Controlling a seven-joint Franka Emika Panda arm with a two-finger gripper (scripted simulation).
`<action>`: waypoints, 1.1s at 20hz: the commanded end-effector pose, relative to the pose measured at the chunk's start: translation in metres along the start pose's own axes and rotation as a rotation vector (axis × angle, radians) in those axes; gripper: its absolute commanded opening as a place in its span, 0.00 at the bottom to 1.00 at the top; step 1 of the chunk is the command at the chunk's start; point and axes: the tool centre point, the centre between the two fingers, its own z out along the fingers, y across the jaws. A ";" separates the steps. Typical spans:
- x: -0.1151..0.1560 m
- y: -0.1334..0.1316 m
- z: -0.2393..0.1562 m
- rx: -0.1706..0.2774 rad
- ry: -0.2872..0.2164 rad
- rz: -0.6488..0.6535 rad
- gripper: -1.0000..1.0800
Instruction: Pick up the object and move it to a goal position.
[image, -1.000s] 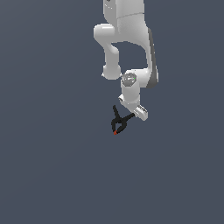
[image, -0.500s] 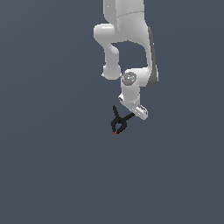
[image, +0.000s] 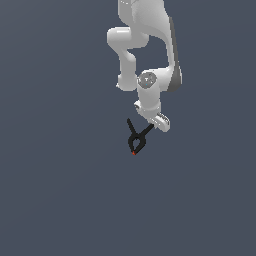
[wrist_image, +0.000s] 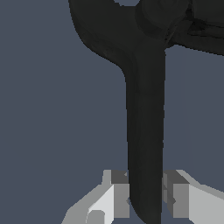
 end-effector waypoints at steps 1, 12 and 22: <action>-0.002 -0.001 -0.019 0.002 0.002 -0.001 0.00; -0.013 -0.002 -0.126 0.000 0.004 0.000 0.00; -0.022 -0.005 -0.225 -0.001 0.006 0.001 0.00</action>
